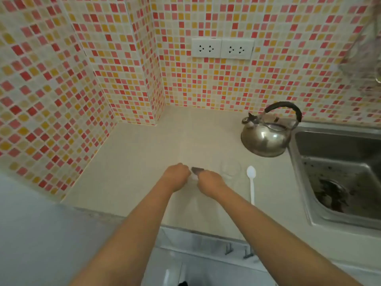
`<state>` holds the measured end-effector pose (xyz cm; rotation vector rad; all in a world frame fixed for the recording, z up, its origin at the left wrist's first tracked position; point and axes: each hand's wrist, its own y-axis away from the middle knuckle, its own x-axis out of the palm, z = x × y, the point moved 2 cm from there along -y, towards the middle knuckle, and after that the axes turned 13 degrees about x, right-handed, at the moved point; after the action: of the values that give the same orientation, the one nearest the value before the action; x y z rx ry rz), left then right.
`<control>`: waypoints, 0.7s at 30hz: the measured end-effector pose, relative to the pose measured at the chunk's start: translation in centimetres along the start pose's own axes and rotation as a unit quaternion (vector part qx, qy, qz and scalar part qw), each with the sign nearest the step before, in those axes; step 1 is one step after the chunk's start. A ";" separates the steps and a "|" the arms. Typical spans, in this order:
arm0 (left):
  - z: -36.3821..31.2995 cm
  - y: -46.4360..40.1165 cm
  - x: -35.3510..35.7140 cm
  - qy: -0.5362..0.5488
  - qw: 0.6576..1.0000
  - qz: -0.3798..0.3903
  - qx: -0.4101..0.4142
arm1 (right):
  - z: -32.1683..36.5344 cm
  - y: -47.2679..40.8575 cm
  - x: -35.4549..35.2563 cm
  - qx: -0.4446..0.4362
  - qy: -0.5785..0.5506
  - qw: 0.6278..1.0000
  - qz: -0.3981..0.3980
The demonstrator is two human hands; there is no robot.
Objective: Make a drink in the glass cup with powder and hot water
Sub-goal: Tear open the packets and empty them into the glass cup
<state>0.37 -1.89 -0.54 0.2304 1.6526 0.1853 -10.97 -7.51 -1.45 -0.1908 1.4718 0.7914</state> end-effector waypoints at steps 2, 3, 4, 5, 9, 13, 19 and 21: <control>-0.4 -0.3 0.6 0.004 1.000 -0.011 0.014 | -0.3 -0.4 1.0 0.004 0.003 1.000 0.013; -0.6 -0.3 1.2 0.010 1.000 -0.021 0.020 | -0.6 -0.5 1.8 0.001 0.007 1.000 0.011; -0.8 -0.5 1.7 0.016 0.999 -0.025 0.023 | -0.7 -0.5 2.4 -0.003 0.018 1.000 0.005; -0.9 -0.6 2.2 0.027 0.999 -0.028 0.020 | -0.8 -0.7 2.9 -0.008 0.029 1.000 -0.003; -1.1 -1.2 3.5 0.027 0.998 -0.048 0.007 | -0.6 -1.1 3.7 -0.018 0.070 0.996 -0.048; -1.6 -1.5 3.9 0.001 0.998 -0.056 0.017 | -0.4 -1.3 4.0 -0.034 0.098 0.992 -0.074; -2.1 -1.0 4.0 0.065 0.995 -0.074 -0.013 | -0.3 -0.8 3.7 -0.033 0.070 0.994 -0.078; -1.9 -0.8 3.6 0.100 0.991 -0.082 -0.044 | -0.2 -0.7 3.1 -0.013 0.044 0.996 -0.071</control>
<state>-1.85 -1.70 -4.08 0.0097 1.8479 0.1599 -11.07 -7.06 -4.58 -0.3505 1.5139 0.6946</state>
